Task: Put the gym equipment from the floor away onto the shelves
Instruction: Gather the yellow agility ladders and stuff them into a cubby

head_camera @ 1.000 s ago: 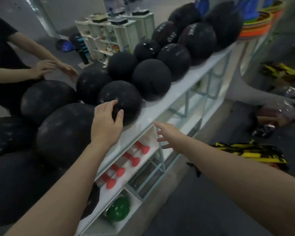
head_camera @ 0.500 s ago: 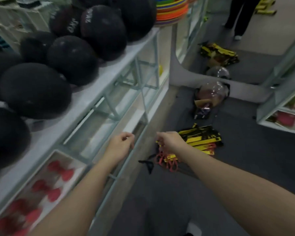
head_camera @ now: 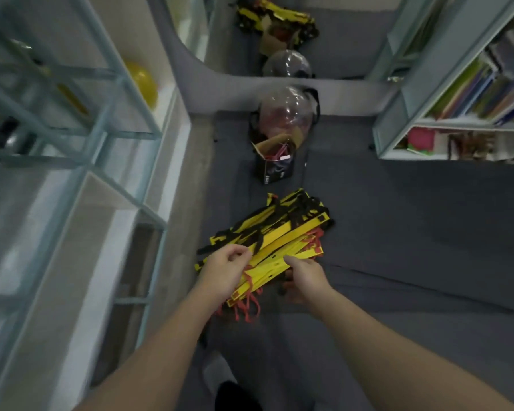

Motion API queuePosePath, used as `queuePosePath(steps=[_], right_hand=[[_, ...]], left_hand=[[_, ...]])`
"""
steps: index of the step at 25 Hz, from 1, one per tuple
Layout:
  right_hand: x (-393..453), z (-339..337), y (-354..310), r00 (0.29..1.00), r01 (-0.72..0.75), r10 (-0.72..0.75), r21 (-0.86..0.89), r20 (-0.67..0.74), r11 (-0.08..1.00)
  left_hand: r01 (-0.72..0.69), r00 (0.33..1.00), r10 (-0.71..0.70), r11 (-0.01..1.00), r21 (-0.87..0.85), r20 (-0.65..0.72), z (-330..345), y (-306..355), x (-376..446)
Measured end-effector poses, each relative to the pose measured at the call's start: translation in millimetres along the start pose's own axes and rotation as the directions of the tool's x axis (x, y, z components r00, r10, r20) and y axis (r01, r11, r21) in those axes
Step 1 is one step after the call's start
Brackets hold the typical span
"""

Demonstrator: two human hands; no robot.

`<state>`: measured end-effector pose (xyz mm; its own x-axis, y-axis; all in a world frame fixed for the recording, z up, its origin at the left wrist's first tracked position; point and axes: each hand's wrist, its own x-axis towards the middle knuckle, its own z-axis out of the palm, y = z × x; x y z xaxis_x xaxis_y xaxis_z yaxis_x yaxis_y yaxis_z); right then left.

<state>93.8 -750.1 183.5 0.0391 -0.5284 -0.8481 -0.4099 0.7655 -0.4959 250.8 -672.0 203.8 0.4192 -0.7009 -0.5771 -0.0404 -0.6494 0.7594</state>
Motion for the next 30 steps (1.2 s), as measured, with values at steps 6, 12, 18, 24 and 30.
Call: queuePosePath(steps=[6,12,18,24,30], right_hand=[[218,50,28,0.988,-0.101,0.124,0.223,-0.089,0.97],[390,72,101,0.879,-0.28,0.4,0.396,-0.259,0.874],[482,97,143,0.832,-0.238,0.428,0.47,-0.352,0.85],[492,102,151,0.806,-0.187,0.476,0.612,-0.353,0.769],[472,132,120,0.902,-0.153,0.39,0.708,-0.185,0.69]], left_hand=[[-0.052,0.992,0.023,0.969,0.24,0.123,85,-78,214],[-0.015,0.996,-0.026,0.9,0.435,0.088,142,-167,401],[0.014,0.996,-0.058,0.848,0.53,0.067,152,-223,508],[-0.086,0.991,0.008,0.79,0.607,0.131,158,-234,525],[-0.037,0.966,-0.115,0.828,0.56,0.233,166,-233,495]])
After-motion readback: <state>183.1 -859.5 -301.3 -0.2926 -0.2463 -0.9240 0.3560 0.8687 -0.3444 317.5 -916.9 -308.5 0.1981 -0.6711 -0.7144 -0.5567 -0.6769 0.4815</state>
